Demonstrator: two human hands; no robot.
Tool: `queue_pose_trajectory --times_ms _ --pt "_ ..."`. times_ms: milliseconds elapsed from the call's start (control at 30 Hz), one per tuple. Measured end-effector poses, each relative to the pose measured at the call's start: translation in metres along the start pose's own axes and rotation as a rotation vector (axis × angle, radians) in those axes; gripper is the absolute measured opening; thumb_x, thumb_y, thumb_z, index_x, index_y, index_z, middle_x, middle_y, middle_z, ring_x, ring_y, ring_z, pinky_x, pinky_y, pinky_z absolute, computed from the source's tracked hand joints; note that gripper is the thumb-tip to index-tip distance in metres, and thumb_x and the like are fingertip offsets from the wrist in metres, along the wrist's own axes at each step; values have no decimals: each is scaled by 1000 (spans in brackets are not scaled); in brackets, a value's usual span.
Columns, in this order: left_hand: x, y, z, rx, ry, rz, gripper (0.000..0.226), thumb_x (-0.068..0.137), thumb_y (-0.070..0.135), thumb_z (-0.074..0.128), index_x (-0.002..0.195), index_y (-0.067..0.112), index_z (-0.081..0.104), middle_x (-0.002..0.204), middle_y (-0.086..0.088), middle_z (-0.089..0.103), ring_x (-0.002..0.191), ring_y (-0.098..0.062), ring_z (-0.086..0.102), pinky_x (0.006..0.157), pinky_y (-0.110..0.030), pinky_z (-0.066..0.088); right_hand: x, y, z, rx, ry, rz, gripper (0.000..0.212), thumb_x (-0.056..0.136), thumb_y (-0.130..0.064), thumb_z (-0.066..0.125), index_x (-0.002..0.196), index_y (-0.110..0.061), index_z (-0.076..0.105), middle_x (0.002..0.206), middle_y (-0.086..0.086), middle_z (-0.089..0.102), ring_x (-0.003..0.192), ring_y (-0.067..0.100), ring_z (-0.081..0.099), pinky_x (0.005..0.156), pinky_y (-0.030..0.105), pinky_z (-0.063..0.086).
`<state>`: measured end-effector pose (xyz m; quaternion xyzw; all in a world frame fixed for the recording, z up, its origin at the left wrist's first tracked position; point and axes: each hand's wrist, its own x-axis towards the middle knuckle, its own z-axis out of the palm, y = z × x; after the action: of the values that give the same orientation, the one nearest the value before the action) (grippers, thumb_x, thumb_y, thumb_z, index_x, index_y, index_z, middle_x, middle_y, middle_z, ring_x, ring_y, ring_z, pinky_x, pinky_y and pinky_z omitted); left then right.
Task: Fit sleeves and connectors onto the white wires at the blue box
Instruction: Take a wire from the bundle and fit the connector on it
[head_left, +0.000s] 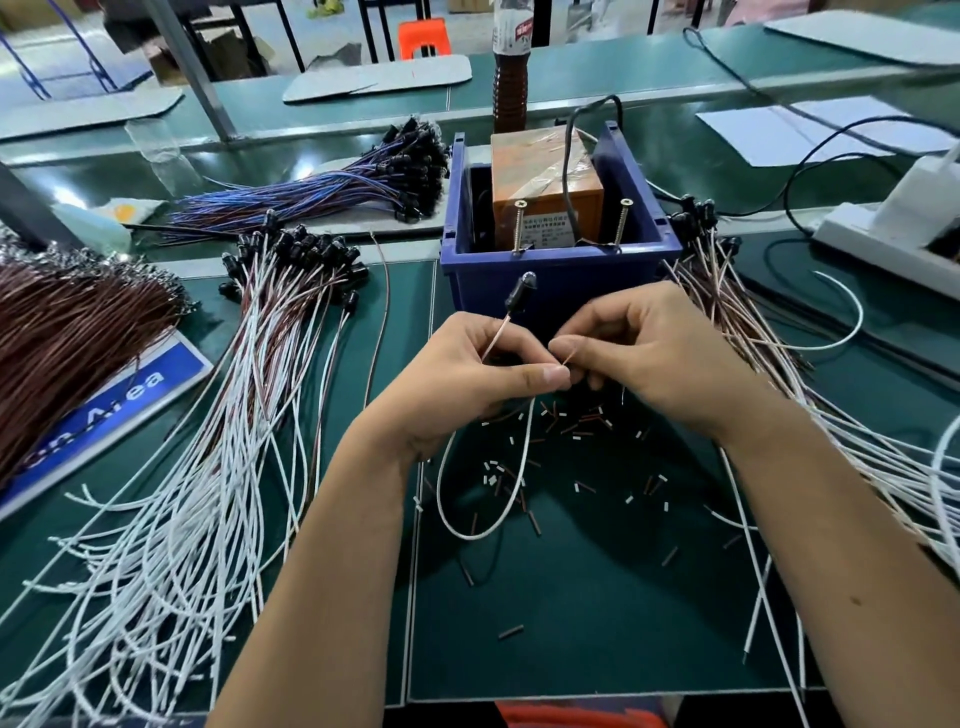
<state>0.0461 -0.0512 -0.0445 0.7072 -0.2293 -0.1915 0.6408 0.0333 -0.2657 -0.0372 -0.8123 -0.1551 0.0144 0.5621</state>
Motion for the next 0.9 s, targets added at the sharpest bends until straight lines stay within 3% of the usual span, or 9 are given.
queue_pose_trajectory --times_ms 100,267,433,700,900 --pt "1 -1 0 1 42 -23 8 85 13 79 77 11 77 57 4 56 47 -4 41 46 -13 30 1 3 0 48 57 22 6 94 -17 77 89 -14 80 73 8 77 58 12 66 60 20 54" --pt "1 0 -1 18 79 -23 11 81 19 81 74 13 77 68 -16 46 50 -15 32 46 -22 24 0 10 -8 146 127 63 25 102 -27 67 87 -11 80 76 13 77 61 23 66 62 24 55" --pt "-1 1 -1 10 33 -19 9 83 16 80 74 13 77 69 -12 49 49 -10 37 46 -19 26 -1 10 -5 100 99 22 7 96 -13 74 91 -12 79 75 9 77 58 16 66 61 22 55" --pt "-1 3 1 11 21 -30 9 83 18 80 75 14 77 71 -18 44 53 -15 31 47 -25 20 -3 7 -5 105 64 -8 4 95 -10 74 94 -12 78 78 9 78 63 18 70 67 25 58" --pt "-3 3 -1 11 -47 -40 9 81 20 81 77 14 77 76 -20 50 54 -13 35 48 -24 22 -5 5 -8 55 32 -46 8 92 -3 76 95 -10 79 76 2 78 66 10 72 67 19 56"
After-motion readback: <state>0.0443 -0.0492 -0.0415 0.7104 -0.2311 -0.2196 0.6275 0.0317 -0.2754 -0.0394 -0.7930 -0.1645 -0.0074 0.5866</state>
